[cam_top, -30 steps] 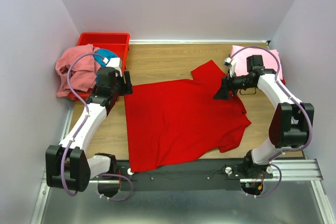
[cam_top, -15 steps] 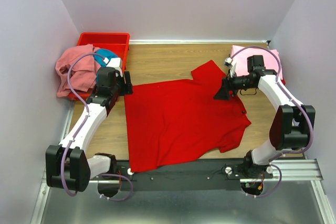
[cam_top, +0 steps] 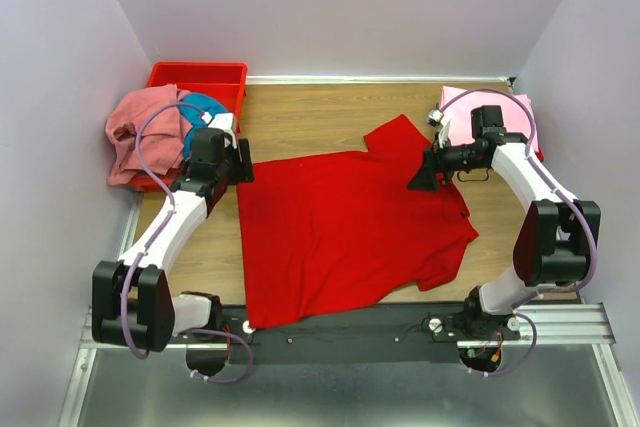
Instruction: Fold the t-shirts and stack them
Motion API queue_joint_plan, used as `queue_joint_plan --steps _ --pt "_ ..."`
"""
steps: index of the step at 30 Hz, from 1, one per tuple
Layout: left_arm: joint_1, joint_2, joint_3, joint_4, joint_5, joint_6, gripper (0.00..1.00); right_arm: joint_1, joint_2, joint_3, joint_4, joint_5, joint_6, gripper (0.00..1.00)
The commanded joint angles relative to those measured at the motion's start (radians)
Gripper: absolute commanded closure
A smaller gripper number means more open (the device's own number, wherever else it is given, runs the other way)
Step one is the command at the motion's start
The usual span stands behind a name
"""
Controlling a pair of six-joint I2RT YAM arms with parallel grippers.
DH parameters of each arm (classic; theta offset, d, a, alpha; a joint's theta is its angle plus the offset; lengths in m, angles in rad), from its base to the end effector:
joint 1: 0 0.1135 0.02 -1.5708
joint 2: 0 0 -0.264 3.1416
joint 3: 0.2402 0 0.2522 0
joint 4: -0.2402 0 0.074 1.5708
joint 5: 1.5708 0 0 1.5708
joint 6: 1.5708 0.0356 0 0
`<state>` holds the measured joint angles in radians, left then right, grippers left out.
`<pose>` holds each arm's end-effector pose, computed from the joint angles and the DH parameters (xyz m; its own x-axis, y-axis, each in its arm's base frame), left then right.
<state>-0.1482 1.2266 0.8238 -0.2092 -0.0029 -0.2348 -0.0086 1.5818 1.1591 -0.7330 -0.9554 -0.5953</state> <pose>0.2666 -0.0397 0.2582 -0.5864 -0.1477 -0.7964 0.0091 0.9820 -0.1888 0.3093 0.0264 0.2452 -0.5758 -0.3188 -0.7529 -0.7816 0.4847 0.3925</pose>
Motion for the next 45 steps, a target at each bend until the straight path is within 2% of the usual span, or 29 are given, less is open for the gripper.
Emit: queue_joint_plan --steps 1,11,22,27,31,40,45 --pt "-0.004 0.062 0.018 -0.007 -0.028 -0.012 0.3 -0.005 -0.014 -0.015 0.012 -0.026 -0.015 0.18" --pt "-0.004 0.12 0.052 -0.036 -0.1 -0.018 0.31 -0.008 -0.006 -0.016 0.014 -0.028 -0.012 0.18" --pt "-0.016 0.313 0.181 -0.104 -0.18 -0.017 0.39 -0.008 0.0 -0.016 0.012 -0.023 -0.014 0.18" --pt "-0.092 0.329 0.201 -0.113 -0.236 -0.017 0.43 -0.008 0.0 -0.016 0.012 -0.022 -0.015 0.18" --pt "-0.111 0.335 0.21 -0.114 -0.269 -0.017 0.43 -0.008 0.003 -0.016 0.012 -0.023 -0.015 0.18" --pt "-0.117 0.557 0.365 -0.174 -0.417 -0.035 0.45 -0.01 -0.002 -0.015 0.012 -0.017 -0.017 0.18" --pt "-0.132 0.62 0.403 -0.182 -0.424 -0.023 0.45 -0.011 0.0 -0.016 0.011 -0.019 -0.017 0.18"
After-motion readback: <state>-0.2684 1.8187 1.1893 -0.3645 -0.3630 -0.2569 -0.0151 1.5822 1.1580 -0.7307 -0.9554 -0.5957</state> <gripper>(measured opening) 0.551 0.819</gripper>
